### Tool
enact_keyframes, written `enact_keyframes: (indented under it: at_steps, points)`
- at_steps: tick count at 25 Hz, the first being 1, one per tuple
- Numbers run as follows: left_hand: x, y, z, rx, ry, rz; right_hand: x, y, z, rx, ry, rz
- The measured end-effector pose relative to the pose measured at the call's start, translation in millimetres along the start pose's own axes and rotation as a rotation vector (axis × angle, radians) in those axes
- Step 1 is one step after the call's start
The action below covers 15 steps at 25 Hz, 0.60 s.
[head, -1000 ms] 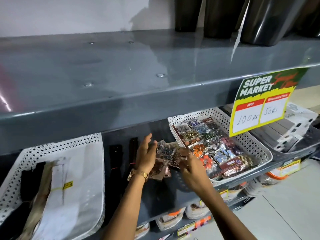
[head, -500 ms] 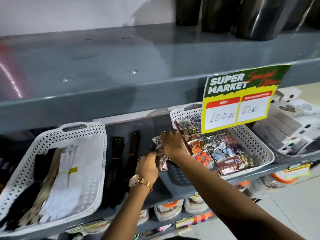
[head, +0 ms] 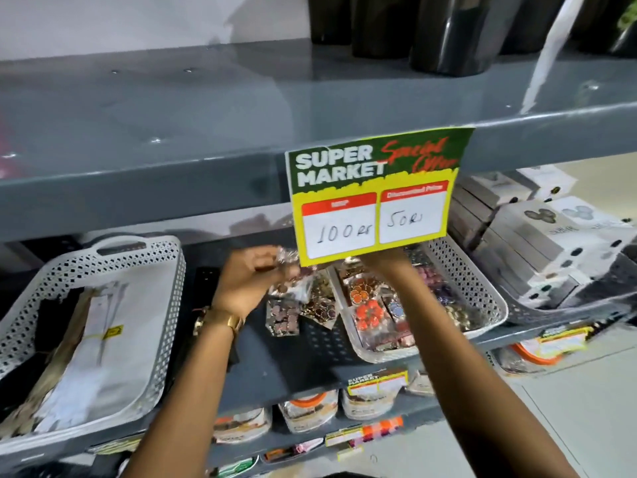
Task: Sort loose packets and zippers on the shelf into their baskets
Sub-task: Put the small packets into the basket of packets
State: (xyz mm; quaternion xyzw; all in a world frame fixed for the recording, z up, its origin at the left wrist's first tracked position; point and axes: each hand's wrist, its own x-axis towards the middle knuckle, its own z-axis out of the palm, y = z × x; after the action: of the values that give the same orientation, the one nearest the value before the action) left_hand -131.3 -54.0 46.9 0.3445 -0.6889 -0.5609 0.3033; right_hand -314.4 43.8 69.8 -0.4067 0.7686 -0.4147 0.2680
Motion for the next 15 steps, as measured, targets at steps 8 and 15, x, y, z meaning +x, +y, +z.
enact_keyframes:
  at_steps: [8, 15]
  points:
    - [31.6, 23.3, 131.6, 0.743, -0.654, 0.055, -2.7, 90.3, -95.7, -0.254, -0.241, 0.282]
    - [36.9, -19.8, 150.3, 0.980, -0.614, 0.007, -8.9, 133.4, -72.8, -0.306, -0.143, 0.210]
